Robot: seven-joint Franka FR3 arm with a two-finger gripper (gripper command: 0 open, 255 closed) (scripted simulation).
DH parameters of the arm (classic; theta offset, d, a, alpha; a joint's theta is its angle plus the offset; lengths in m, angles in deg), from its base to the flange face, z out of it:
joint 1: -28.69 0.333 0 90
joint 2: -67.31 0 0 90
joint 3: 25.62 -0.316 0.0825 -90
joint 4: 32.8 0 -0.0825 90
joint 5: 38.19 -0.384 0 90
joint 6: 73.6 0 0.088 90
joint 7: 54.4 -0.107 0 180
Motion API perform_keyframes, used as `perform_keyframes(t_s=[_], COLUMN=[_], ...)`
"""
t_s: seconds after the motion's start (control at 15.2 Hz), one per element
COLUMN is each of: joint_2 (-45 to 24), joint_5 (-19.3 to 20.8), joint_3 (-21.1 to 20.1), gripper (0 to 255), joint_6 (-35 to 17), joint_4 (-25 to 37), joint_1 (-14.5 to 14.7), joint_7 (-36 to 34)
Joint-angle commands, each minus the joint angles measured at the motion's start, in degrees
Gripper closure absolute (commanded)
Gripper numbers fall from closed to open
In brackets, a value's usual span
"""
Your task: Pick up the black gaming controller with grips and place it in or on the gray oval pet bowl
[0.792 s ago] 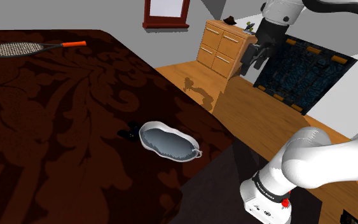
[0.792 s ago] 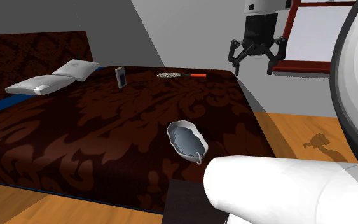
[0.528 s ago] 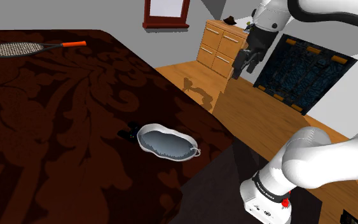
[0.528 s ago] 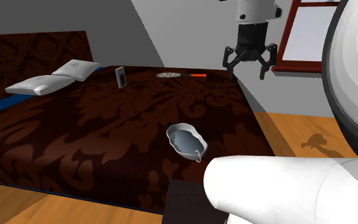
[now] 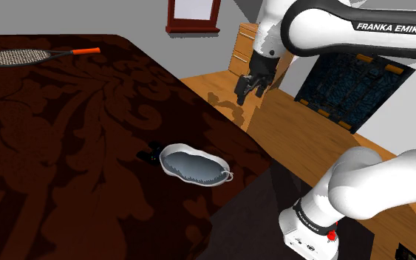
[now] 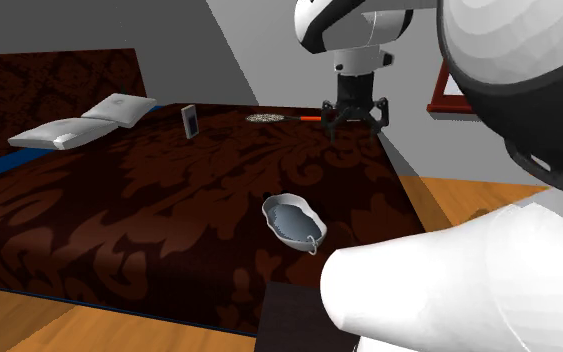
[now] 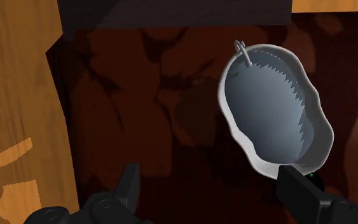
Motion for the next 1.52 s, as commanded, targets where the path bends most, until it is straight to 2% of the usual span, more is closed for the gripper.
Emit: perform_keyframes(t_s=[0.0,0.66,1.06,1.45], joint_2=[-3.05,-22.03,-35.16,-48.83], joint_5=[-0.13,2.13,6.75,12.62], joint_3=[-1.16,-7.40,-9.90,-10.31], gripper=[0,0,0,0], joint_6=[-3.35,-17.41,-23.13,-26.13], joint_4=[-0.34,3.64,9.84,18.85], joint_1=[0.13,0.40,0.89,3.00], joint_7=[-1.54,-10.96,-17.70,-24.26])
